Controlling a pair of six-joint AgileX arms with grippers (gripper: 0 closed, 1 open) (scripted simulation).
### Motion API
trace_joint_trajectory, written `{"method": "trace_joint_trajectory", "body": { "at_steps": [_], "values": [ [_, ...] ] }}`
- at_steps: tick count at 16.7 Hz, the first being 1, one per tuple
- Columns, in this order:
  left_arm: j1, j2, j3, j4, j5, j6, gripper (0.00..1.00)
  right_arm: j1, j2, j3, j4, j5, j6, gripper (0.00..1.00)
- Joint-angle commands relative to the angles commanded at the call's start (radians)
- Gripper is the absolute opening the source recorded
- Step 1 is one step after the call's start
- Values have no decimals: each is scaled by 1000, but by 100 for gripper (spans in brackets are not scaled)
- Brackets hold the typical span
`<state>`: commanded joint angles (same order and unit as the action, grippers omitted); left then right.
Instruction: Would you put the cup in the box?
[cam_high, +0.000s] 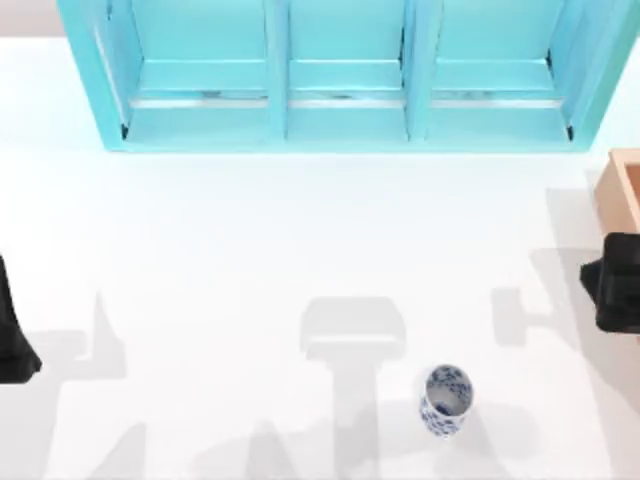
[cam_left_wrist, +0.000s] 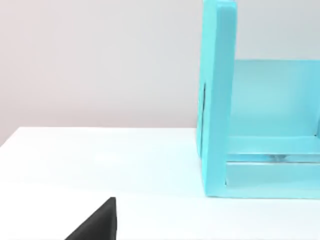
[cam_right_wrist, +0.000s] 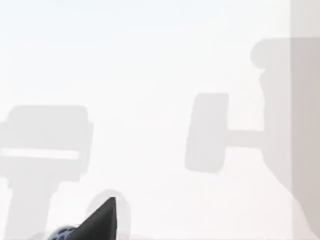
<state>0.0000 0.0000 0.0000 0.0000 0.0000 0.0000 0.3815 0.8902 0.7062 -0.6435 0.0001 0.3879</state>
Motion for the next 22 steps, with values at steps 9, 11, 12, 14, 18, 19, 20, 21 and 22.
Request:
{"method": "trace_joint_trajectory", "body": {
  "at_steps": [9,11,12,14,18,19,20,21,22],
  "values": [
    [0,0,0,0,0,0,100,297,687,542,-508,1,302,100],
    [0,0,0,0,0,0,100,332,763,612,-562,0,337,100],
    [0,0,0,0,0,0,100,343,786,635,-579,0,349,100],
    [0,0,0,0,0,0,100,352,805,654,-593,-1,358,100],
    [0,0,0,0,0,0,100,348,802,651,-590,-1,357,100],
    [0,0,0,0,0,0,100,348,803,648,-587,-1,357,100],
    [0,0,0,0,0,0,100,349,806,636,-574,-1,356,100],
    [0,0,0,0,0,0,100,349,812,618,-551,-1,355,100],
    [0,0,0,0,0,0,100,350,821,593,-518,-1,355,100]
  ]
}}
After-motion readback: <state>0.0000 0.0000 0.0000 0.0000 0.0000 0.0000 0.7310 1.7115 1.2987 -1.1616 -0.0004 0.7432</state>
